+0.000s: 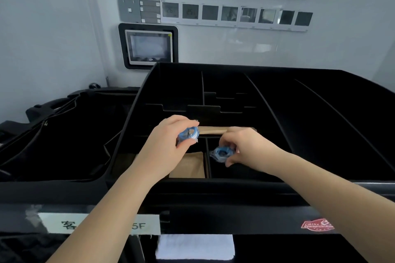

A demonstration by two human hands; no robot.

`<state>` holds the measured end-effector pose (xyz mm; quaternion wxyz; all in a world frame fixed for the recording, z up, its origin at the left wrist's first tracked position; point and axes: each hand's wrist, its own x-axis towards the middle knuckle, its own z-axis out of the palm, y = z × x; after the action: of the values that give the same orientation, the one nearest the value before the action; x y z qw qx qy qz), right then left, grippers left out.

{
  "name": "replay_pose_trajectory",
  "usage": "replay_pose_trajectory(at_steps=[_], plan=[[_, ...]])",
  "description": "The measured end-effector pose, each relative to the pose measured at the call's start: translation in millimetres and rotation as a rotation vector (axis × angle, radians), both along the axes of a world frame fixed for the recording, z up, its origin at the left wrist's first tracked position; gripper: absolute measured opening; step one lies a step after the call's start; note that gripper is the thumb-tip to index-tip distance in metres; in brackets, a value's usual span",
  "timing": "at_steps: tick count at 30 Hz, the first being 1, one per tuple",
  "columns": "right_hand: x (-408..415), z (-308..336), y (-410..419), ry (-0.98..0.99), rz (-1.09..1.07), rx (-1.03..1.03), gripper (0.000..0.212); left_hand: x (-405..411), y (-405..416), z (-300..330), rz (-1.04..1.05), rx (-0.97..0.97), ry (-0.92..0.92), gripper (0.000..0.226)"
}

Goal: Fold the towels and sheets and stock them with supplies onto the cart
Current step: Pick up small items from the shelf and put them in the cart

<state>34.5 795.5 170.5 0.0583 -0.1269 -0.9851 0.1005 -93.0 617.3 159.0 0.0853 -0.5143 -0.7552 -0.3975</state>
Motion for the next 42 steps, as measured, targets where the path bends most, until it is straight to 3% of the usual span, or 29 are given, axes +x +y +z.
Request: replay_pose_trajectory(at_steps=[8,13,20,24,29,37,42], plan=[[-7.4,1.6,-3.7,-0.166,0.071,0.349,0.05,0.7,-0.5,-1.4,-0.022,-0.042,0.012,0.038],[6.9,4.7,6.8,-0.053,0.043,0.093,0.061,2.3,2.5,1.7,-0.048,-0.05,-0.009,0.049],[37.4,33.6,8.0,0.351,0.053,-0.291,0.061,17.0,19.5,10.1,-0.122,-0.007,-0.034,0.062],[42.5,28.6,-4.5,0.359,0.073,-0.393,0.075,28.2,28.6,17.0,-0.212,-0.025,-0.027,0.058],[45.9,19.3,-6.2,0.391,0.069,-0.456,0.049,35.1,31.4,15.2,-0.239,-0.025,-0.008,0.053],[47.3,9.1,2.0,0.373,0.094,-0.527,0.038,38.0,24.0,4.8,-0.314,-0.052,-0.07,0.054],[49.4,3.3,14.0,0.253,0.13,-0.508,0.037,34.6,8.2,-4.2,-0.105,-0.139,0.049,0.059]])
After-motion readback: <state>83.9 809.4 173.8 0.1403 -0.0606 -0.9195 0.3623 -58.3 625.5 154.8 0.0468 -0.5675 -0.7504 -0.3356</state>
